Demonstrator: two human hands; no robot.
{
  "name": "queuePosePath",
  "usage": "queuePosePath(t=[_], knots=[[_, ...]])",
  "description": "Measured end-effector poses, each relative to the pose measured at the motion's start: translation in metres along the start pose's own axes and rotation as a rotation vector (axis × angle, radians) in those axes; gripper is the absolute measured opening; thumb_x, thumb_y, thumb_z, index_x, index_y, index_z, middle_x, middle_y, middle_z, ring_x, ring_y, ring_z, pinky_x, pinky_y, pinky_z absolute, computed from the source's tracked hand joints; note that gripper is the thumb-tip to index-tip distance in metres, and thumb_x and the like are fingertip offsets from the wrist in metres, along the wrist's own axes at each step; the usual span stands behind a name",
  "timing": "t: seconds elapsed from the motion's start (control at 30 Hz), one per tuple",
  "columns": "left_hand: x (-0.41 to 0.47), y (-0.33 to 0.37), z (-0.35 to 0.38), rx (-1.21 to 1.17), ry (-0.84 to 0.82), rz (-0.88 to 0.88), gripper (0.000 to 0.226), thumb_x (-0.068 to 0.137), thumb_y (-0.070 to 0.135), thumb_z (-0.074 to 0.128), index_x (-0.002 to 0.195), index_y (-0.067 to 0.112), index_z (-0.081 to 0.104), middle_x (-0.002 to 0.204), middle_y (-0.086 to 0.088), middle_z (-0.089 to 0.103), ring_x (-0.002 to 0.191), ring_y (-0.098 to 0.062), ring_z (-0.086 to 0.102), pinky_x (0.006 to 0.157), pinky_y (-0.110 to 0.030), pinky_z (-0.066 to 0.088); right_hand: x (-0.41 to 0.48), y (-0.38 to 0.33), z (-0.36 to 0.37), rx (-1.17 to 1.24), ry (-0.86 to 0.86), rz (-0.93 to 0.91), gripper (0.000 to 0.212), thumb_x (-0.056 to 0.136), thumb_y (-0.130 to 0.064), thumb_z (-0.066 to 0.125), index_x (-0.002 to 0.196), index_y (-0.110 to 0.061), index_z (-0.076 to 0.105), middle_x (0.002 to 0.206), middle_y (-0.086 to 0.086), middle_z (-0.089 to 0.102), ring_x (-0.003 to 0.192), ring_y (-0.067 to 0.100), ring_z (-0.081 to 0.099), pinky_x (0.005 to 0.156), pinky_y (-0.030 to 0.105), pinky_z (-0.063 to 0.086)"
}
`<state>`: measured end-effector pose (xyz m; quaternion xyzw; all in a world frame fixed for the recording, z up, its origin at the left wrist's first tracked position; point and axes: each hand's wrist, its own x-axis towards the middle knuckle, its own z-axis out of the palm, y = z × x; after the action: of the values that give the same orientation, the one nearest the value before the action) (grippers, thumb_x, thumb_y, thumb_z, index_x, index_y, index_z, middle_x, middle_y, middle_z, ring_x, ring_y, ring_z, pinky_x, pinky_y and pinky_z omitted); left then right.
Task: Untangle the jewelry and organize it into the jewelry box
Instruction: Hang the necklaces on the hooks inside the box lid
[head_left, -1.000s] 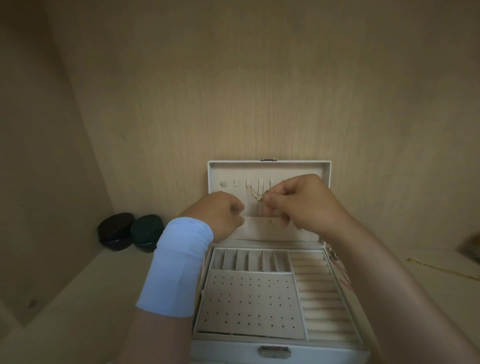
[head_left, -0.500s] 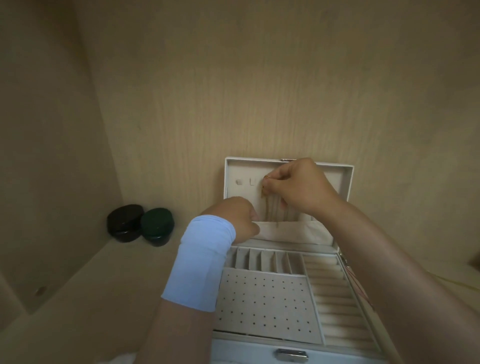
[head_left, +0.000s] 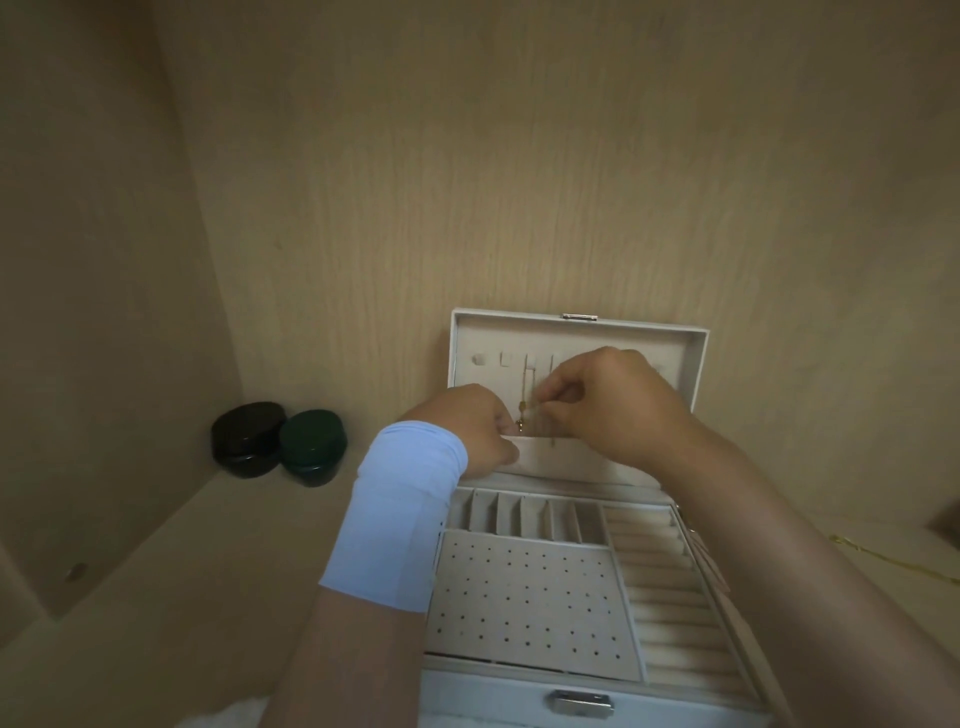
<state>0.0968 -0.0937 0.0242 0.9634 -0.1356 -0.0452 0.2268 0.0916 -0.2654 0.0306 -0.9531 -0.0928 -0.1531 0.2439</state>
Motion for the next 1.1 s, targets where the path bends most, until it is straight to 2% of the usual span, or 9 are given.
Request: queuePosePath(t=[0.13, 0.2, 0.27, 0.4, 0.6, 0.73, 0.87, 0.97, 1.1], knots=[[0.0, 0.001, 0.001, 0.01, -0.001, 0.008, 0.028, 0.089, 0.027, 0.065, 0.117, 0.026, 0.068, 0.127, 0.007, 0.062, 0.112, -0.016, 0.059, 0.087, -0.023, 0.044, -0.009, 0.003, 0.004, -0.291, -0.088, 0.002, 0.013, 0.076, -0.043, 0.073, 0.078, -0.03, 0.075, 0.077, -0.014, 0.069, 0.08, 0.01, 0.064, 0.072, 0.028, 0.054], [0.0, 0.001, 0.001, 0.009, -0.004, 0.006, 0.028, 0.089, 0.028, 0.065, 0.117, 0.026, 0.068, 0.127, 0.006, 0.063, 0.111, -0.016, 0.059, 0.086, -0.022, 0.043, -0.012, 0.004, 0.01, -0.334, -0.117, -0.009, 0.012, 0.081, -0.042, 0.071, 0.083, -0.031, 0.076, 0.08, -0.014, 0.069, 0.082, 0.011, 0.064, 0.068, 0.025, 0.049], [0.0, 0.001, 0.0, 0.008, -0.003, 0.005, 0.029, 0.089, 0.028, 0.065, 0.117, 0.026, 0.068, 0.126, 0.007, 0.063, 0.111, -0.015, 0.059, 0.085, -0.022, 0.043, -0.012, 0.004, 0.009, -0.31, -0.113, -0.008, 0.011, 0.087, -0.039, 0.068, 0.09, -0.033, 0.077, 0.086, -0.014, 0.071, 0.087, 0.012, 0.064, 0.069, 0.026, 0.047], [0.0, 0.001, 0.001, 0.005, 0.0, 0.0, 0.03, 0.088, 0.029, 0.065, 0.118, 0.026, 0.068, 0.122, 0.006, 0.064, 0.108, -0.016, 0.06, 0.085, -0.024, 0.045, -0.006, -0.003, 0.006, -0.155, -0.009, -0.006, 0.01, 0.087, -0.037, 0.068, 0.086, -0.035, 0.078, 0.088, -0.017, 0.073, 0.085, 0.008, 0.065, 0.074, 0.031, 0.055], [-0.001, 0.001, 0.0, 0.003, 0.007, 0.005, 0.031, 0.088, 0.029, 0.065, 0.119, 0.026, 0.068, 0.124, 0.006, 0.064, 0.111, -0.015, 0.06, 0.086, -0.023, 0.044, 0.001, -0.007, 0.014, -0.207, -0.028, -0.021, 0.01, 0.083, -0.037, 0.073, 0.092, -0.033, 0.077, 0.094, -0.013, 0.073, 0.094, 0.013, 0.065, 0.079, 0.032, 0.054], [-0.001, 0.006, -0.001, 0.011, 0.054, 0.028, 0.031, 0.088, 0.033, 0.065, 0.119, 0.028, 0.066, 0.127, 0.009, 0.062, 0.115, -0.013, 0.058, 0.1, -0.03, 0.046, -0.016, 0.007, -0.005, -0.159, 0.066, -0.013, 0.009, 0.085, -0.034, 0.071, 0.093, -0.032, 0.076, 0.083, -0.016, 0.065, 0.087, 0.009, 0.064, 0.075, 0.028, 0.052], [-0.004, 0.032, 0.007, -0.044, 0.156, 0.144, 0.024, 0.089, 0.035, 0.065, 0.113, 0.028, 0.066, 0.114, 0.011, 0.061, 0.107, -0.011, 0.058, 0.099, -0.031, 0.046, -0.043, 0.04, -0.038, -0.13, 0.066, 0.036, 0.005, 0.086, -0.037, 0.07, 0.089, -0.037, 0.074, 0.08, -0.017, 0.064, 0.068, 0.0, 0.057, 0.063, 0.024, 0.044], [-0.01, 0.06, 0.026, -0.111, 0.183, 0.264, 0.019, 0.089, 0.036, 0.064, 0.107, 0.031, 0.067, 0.105, 0.014, 0.061, 0.096, -0.007, 0.058, 0.093, -0.028, 0.046, -0.063, 0.077, -0.063, -0.105, 0.054, 0.107, 0.003, 0.084, -0.037, 0.072, 0.085, -0.038, 0.074, 0.08, -0.016, 0.067, 0.073, 0.001, 0.059, 0.068, 0.026, 0.048], [-0.014, 0.107, 0.063, -0.169, 0.118, 0.389, 0.015, 0.088, 0.037, 0.064, 0.102, 0.034, 0.068, 0.098, 0.02, 0.063, 0.084, 0.002, 0.057, 0.083, -0.022, 0.048, -0.089, 0.136, -0.098, -0.092, 0.021, 0.216, 0.002, 0.084, -0.034, 0.074, 0.083, -0.035, 0.074, 0.081, -0.016, 0.068, 0.078, 0.004, 0.063, 0.074, 0.031, 0.053]])
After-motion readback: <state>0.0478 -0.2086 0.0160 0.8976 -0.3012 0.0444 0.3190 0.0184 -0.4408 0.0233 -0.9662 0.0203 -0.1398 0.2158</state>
